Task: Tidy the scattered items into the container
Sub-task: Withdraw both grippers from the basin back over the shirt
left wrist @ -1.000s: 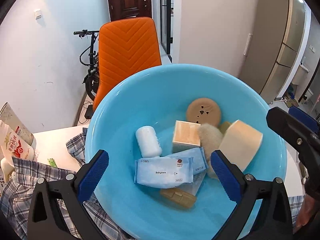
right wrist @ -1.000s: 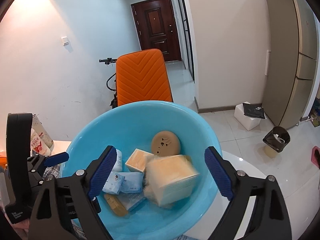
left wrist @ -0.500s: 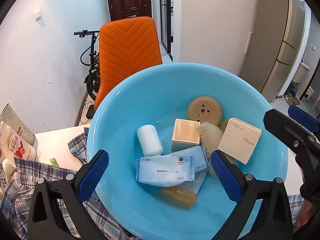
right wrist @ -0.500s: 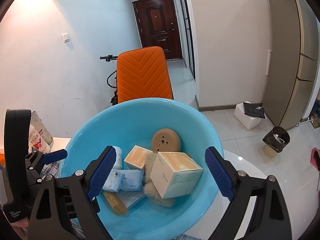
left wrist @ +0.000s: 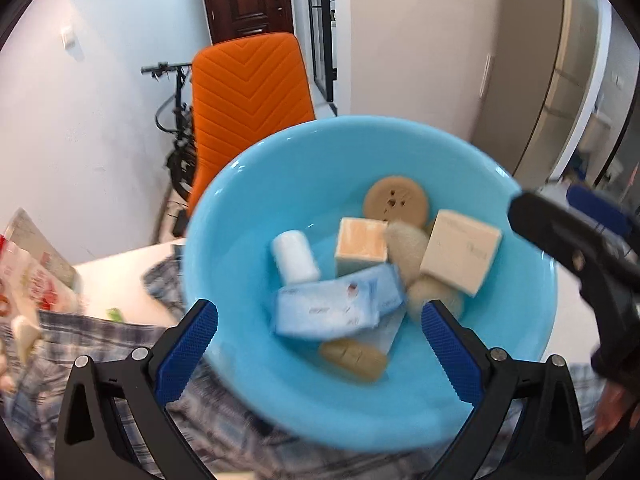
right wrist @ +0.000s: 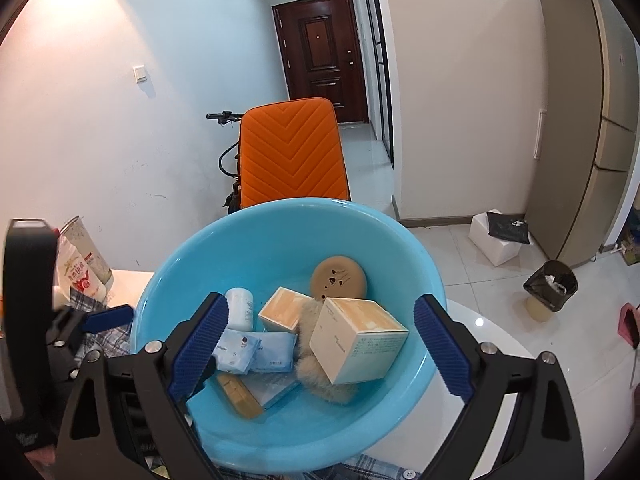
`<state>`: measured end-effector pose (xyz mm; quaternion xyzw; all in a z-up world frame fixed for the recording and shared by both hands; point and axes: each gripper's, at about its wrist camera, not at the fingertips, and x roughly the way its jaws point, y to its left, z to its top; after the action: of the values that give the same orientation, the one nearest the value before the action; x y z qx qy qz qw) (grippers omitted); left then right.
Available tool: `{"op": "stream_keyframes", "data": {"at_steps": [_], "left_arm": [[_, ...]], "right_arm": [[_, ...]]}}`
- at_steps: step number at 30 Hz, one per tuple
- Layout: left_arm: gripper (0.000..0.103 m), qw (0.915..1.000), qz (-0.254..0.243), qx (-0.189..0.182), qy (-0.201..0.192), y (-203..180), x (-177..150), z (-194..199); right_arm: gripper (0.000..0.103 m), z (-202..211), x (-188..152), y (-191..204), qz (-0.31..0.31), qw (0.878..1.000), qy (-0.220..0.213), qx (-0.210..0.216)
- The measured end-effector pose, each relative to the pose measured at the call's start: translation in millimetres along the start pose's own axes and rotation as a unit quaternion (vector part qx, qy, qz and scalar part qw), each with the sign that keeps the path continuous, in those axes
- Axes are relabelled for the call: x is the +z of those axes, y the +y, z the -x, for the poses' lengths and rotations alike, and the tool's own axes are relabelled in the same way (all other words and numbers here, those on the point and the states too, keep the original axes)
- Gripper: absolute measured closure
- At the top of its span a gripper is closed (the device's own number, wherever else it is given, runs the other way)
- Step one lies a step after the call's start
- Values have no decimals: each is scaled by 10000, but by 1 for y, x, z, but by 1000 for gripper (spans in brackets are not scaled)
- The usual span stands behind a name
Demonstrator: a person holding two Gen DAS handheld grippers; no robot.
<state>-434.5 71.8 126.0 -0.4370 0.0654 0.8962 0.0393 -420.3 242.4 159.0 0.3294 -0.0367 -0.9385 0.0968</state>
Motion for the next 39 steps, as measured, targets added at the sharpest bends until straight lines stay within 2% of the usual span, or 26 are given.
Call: {"op": "stream_keyframes", "data": {"at_steps": [6,11,17,22,26,31,35,39], "left_arm": [[0,9996,58,-258,34,7,-22,34],[0,9997,8,-228,56,8,-48,55],[0,9995,-175,-205,160,4,-85,79],[0,9994,-228,-220,111,5,-114,107],[0,9992,-387,-83,-2,7,-141,131],[0,9988,-308,-359,81,19,-177,152],[0,9994,-223,-245,107,28,-205,158],[0,9996,-77,-142,234,38,-234,152]], "right_arm": [[9,23,0,9,88,9998,74,147],[4,59,-9,19,451,9989,0,92],[1,89,-36,18,376,9977,183,535],[0,109,-64,20,358,9960,405,709],[0,132,-82,28,654,9943,423,732],[0,157,-105,46,1216,9884,421,811],[0,166,-133,63,1796,9788,530,834],[0,165,-161,74,1959,9744,562,948]]}}
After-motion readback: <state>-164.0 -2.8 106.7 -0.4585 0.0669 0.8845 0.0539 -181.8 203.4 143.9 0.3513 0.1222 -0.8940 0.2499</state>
